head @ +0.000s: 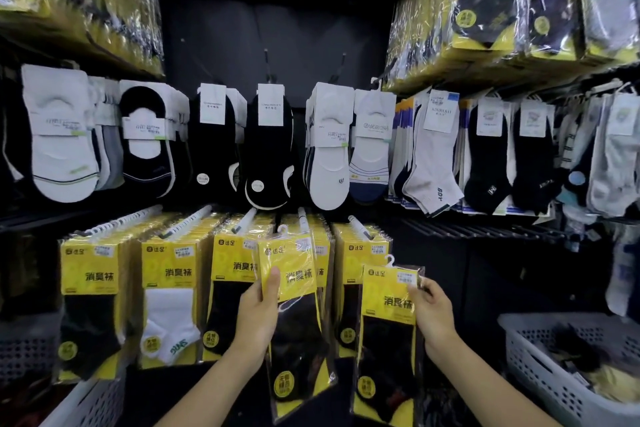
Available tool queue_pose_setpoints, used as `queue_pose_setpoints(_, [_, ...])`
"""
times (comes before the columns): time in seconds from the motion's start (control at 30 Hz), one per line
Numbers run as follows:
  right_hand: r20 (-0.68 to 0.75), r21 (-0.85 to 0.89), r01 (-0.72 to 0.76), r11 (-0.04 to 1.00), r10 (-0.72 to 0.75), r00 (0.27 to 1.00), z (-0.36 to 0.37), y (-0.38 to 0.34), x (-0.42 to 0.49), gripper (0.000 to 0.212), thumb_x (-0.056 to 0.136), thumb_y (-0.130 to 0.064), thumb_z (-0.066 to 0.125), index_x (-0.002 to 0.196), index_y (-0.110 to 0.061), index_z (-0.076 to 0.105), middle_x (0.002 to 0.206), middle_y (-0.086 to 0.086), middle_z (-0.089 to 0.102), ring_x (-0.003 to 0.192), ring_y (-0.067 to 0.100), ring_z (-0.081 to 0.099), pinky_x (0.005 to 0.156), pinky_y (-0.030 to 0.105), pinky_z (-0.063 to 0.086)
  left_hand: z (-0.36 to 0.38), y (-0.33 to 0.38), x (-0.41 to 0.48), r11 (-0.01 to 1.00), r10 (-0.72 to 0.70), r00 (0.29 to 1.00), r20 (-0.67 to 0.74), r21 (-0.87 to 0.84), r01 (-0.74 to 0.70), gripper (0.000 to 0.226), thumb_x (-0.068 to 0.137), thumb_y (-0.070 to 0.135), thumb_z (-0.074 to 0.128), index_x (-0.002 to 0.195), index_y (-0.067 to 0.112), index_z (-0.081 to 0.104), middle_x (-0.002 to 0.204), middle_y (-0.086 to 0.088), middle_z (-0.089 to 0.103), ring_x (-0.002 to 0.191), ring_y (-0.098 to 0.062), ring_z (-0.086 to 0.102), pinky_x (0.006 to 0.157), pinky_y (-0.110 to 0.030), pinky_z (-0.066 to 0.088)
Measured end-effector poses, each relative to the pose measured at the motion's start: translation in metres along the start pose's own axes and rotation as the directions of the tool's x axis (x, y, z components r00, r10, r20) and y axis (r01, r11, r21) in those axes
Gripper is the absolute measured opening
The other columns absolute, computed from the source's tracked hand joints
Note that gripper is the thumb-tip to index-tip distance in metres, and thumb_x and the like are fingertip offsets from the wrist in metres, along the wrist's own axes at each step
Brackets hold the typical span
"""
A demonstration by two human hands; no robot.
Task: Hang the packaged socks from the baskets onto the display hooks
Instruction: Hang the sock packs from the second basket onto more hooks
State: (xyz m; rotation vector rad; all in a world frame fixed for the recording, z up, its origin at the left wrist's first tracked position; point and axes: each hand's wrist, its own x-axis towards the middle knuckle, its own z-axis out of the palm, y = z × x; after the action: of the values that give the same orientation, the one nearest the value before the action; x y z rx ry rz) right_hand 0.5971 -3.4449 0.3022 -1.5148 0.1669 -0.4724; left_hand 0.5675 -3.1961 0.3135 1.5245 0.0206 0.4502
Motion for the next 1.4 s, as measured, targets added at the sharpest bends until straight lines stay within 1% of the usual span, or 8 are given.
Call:
queue_pose_setpoints(0.13, [0.013,0.032,0.052,0.998,-0.052,0.999,0.009,-0.014,0.02,0.015,0.095,-0.011,0.053,0.109,-0.01,0.06,0.102,0.008,0.068,0.096,0.022,0.064,0.089,0.036,0.05,-0.001,-0.003,0.006,0.997,0.044,0.999,0.015,0.056,-0.045,0.031,0.092,0.049,0.041,0.11,0.029,0.056,0.082,0.016,0.058,0.075,0.005,0.053,0.067,-0.009,0.036])
queue_pose_setpoints(0.3, [0.106,0.011,0.127,0.992,-0.128,0.986,0.031,-0.022,0.041,0.011,0.095,-0.011,0.054,0.103,-0.016,0.059,0.09,0.001,0.069,0.08,0.01,0.066,0.061,0.016,0.052,-0.001,-0.003,0.012,0.995,0.076,0.997,0.02,0.062,-0.077,0.014,0.093,0.045,0.043,0.084,0.043,0.054,0.071,0.026,0.065,0.069,0.022,0.056,0.057,0.001,0.039])
queue_pose_setpoints(0.43, [0.098,-0.018,0.098,0.995,-0.096,0.991,0.043,-0.01,0.056,0.015,0.094,-0.011,0.056,0.108,-0.009,0.061,0.095,0.008,0.07,0.087,0.02,0.066,0.076,0.03,0.054,0.0,-0.006,0.016,0.992,0.099,0.995,0.033,0.069,-0.101,0.015,0.093,0.044,0.044,0.081,0.043,0.051,0.065,0.024,0.062,0.063,0.028,0.05,0.055,0.003,0.037])
queue_pose_setpoints(0.73, [-0.219,-0.133,-0.024,0.991,-0.005,0.976,0.035,0.008,0.049,0.03,0.081,-0.023,0.074,0.102,-0.016,0.054,0.109,0.004,0.06,0.096,0.017,0.054,0.082,0.032,0.045,0.008,-0.003,0.011,0.994,0.099,0.989,0.112,0.042,-0.105,0.014,0.094,0.041,0.044,0.086,0.039,0.056,0.088,0.019,0.064,0.072,0.025,0.055,0.058,0.006,0.036])
queue_pose_setpoints(0.93, [0.153,0.045,0.03,0.999,-0.036,0.988,0.037,-0.016,0.014,0.013,0.095,-0.03,0.054,0.099,-0.019,0.06,0.102,0.001,0.065,0.089,0.013,0.063,0.069,0.021,0.05,0.028,-0.013,0.001,0.996,0.027,0.979,0.202,0.078,-0.044,0.035,0.091,0.052,0.043,0.11,0.029,0.06,0.109,0.015,0.064,0.103,0.004,0.057,0.096,-0.014,0.039])
queue_pose_setpoints(1.0, [0.259,0.067,0.03,0.997,-0.046,0.965,0.041,-0.024,0.004,0.016,0.095,-0.03,0.054,0.101,-0.018,0.062,0.101,0.001,0.067,0.09,0.013,0.066,0.07,0.021,0.052,0.037,-0.012,-0.005,0.995,0.006,0.967,0.254,0.091,-0.03,0.023,0.092,0.049,0.043,0.101,0.036,0.06,0.095,0.025,0.065,0.089,0.016,0.057,0.08,0.002,0.032])
queue_pose_setpoints(1.17, [0.387,0.085,0.013,0.996,-0.045,0.921,0.034,-0.023,-0.01,0.019,0.091,-0.03,0.061,0.102,-0.015,0.067,0.094,-0.001,0.075,0.088,0.013,0.071,0.075,0.025,0.056,0.059,-0.014,-0.016,0.996,-0.042,0.929,0.368,0.091,0.009,0.023,0.093,0.046,0.043,0.098,0.035,0.062,0.093,0.016,0.071,0.083,0.008,0.065,0.064,-0.003,0.044])
queue_pose_setpoints(1.4, [0.047,0.103,-0.019,0.995,0.014,0.999,0.013,-0.014,0.011,0.013,0.091,-0.021,0.062,0.095,-0.01,0.067,0.089,0.006,0.072,0.081,0.019,0.068,0.068,0.031,0.057,0.085,-0.014,-0.009,0.996,-0.064,0.901,0.43,0.088,0.029,0.044,0.094,0.042,0.048,0.135,0.03,0.039,0.111,0.017,0.053,0.102,0.003,0.051,0.089,-0.017,0.039])
